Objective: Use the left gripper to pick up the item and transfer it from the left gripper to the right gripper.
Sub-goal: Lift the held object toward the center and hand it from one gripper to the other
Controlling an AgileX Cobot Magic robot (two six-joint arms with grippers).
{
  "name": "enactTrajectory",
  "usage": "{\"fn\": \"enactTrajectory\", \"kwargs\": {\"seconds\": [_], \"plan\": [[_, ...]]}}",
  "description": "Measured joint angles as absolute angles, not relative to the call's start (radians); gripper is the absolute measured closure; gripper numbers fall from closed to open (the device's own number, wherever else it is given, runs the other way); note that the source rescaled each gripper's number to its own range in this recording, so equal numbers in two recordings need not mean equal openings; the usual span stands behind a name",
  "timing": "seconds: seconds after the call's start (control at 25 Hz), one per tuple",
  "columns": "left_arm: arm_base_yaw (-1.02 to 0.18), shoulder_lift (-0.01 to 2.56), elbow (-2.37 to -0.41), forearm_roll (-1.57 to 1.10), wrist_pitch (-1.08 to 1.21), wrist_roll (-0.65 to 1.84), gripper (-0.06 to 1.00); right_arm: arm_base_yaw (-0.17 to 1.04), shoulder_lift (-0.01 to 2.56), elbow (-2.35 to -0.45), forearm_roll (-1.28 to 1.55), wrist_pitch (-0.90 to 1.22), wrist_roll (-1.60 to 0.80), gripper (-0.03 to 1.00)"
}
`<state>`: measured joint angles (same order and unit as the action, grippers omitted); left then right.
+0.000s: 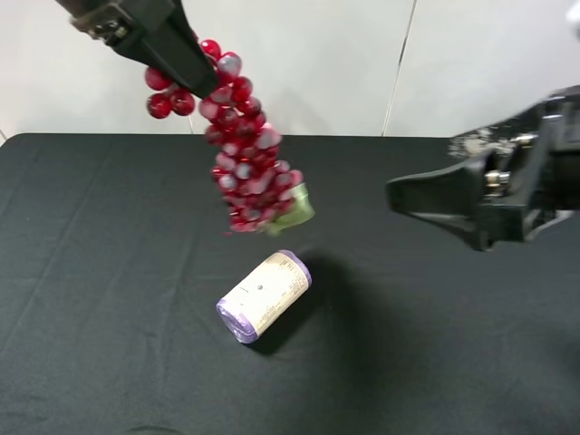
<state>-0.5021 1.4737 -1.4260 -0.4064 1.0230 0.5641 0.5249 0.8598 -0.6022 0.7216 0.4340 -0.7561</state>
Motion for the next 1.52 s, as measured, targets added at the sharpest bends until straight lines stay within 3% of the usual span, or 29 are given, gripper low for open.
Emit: {"fn": "enactTrajectory", "kwargs": {"seconds": [0.52,1.0,1.52], "plan": [[-0.585,1.528,-1.434,-0.48,0.894,0.581,0.94,0.711,1.056,-0.614,0.763,0.202,-0.815,-0.03],[-0.585,1.528,-1.436,-0.543,0.86,0.588,0.94,0.718,1.243,-0.771,0.763,0.135,-0.82,-0.03],[-0.585,1.528,-1.436,-0.547,0.858,0.588,0.94,0.718,1.323,-0.784,0.764,0.055,-0.822,-0.03]]}}
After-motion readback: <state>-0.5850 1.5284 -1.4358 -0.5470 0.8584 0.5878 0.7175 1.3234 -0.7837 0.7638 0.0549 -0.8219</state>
